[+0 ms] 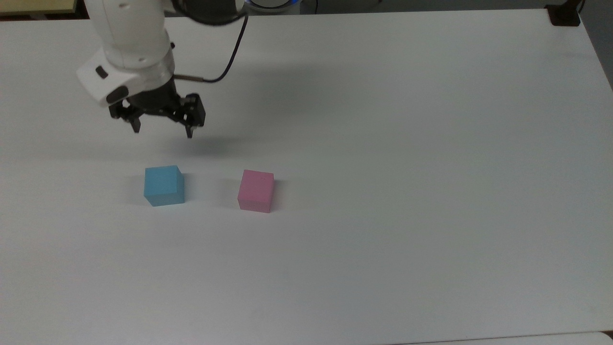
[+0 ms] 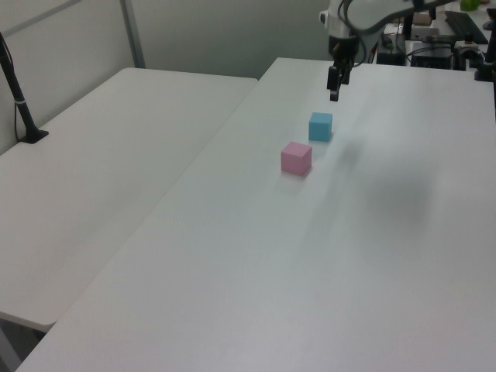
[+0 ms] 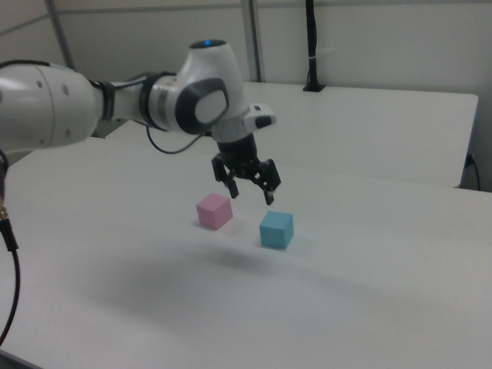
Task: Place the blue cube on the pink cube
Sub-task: 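Close the gripper on the light-blue cube and lift it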
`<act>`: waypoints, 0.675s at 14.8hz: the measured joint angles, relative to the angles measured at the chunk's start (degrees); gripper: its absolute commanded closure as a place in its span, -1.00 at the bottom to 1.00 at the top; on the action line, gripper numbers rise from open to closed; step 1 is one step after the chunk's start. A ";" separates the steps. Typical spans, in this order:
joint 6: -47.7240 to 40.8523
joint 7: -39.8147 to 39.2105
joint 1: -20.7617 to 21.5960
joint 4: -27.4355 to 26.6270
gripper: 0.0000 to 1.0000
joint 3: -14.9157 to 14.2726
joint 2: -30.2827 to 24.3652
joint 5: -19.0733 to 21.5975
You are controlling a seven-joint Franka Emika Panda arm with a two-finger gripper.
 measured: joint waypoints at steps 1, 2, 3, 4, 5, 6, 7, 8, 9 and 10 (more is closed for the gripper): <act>2.74 0.00 -0.76 0.04 -1.00 -0.01 2.06 -0.01; 4.26 -0.03 -1.21 0.04 -1.00 0.00 3.33 -0.02; 6.09 -0.04 -1.54 0.07 -1.00 -0.01 4.67 -0.05; 8.33 -0.05 -1.71 0.15 -1.00 -0.01 6.37 -0.06; 9.70 -0.05 -1.68 0.23 -1.00 0.00 7.48 -0.07; 10.92 -0.06 -1.63 0.27 -1.00 0.01 8.42 -0.08; 12.46 -0.06 -1.58 0.37 -1.00 0.01 9.63 -0.09; 13.21 -0.06 -1.59 0.43 -0.95 0.01 10.24 -0.09; 14.18 -0.06 -1.57 0.46 -0.32 0.04 10.90 -0.09; 15.24 -0.05 -1.54 0.50 0.13 0.10 11.27 -0.09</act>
